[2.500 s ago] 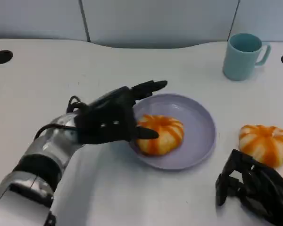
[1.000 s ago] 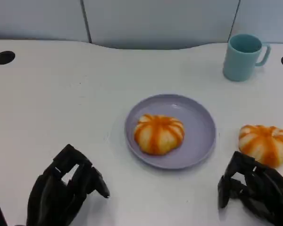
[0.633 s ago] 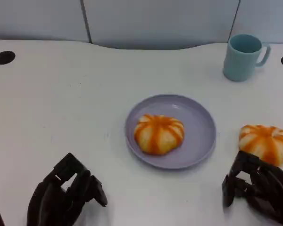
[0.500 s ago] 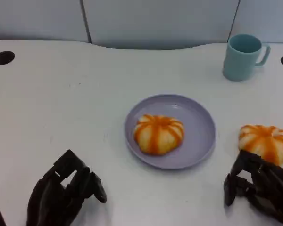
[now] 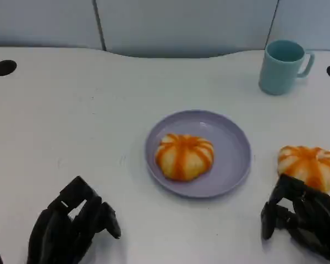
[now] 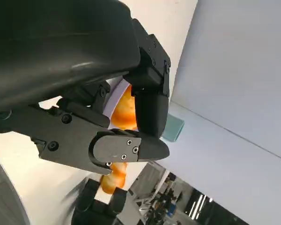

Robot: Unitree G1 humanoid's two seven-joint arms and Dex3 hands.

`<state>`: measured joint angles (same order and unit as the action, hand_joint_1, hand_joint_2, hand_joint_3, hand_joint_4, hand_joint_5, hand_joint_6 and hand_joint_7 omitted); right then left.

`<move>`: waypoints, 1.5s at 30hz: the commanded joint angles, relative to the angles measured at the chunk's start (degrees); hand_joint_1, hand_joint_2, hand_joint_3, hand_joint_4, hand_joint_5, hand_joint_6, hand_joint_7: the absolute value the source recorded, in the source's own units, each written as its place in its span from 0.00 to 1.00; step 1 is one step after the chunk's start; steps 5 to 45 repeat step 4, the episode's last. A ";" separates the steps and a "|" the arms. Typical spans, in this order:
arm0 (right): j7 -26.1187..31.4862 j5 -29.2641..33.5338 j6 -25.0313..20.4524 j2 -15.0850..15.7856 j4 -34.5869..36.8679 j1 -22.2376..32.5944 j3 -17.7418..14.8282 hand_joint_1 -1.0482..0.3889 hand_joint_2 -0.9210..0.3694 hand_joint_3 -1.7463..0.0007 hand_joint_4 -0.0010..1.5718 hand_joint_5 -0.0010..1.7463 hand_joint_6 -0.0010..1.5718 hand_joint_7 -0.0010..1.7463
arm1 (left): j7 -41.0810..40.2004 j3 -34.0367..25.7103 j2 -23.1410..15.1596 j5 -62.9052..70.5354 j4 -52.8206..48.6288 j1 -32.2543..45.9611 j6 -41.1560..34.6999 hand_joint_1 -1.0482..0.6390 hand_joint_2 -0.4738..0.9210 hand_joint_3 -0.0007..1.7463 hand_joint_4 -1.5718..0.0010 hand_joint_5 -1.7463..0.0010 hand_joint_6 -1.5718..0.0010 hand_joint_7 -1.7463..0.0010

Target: Grasp the bread from the table and place it into the plate.

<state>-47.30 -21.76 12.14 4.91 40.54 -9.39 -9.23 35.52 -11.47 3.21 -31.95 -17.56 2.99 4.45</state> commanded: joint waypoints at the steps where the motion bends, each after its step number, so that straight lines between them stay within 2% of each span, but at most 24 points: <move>1: 1.70 0.50 -0.87 0.28 0.33 0.88 -0.40 0.35 0.00 0.88 0.42 0.99 0.35 0.89 | -0.11 -0.87 -0.98 0.11 -0.01 -0.03 -0.12 0.32 1.00 0.19 0.48 0.00 0.66 0.00; 45: 2.02 0.21 -1.31 0.02 -0.03 0.82 -0.38 0.37 0.00 0.86 0.41 1.00 0.34 0.89 | 0.86 -0.97 -1.45 0.26 -0.91 -0.31 0.23 0.32 1.00 0.18 0.48 0.00 0.65 0.00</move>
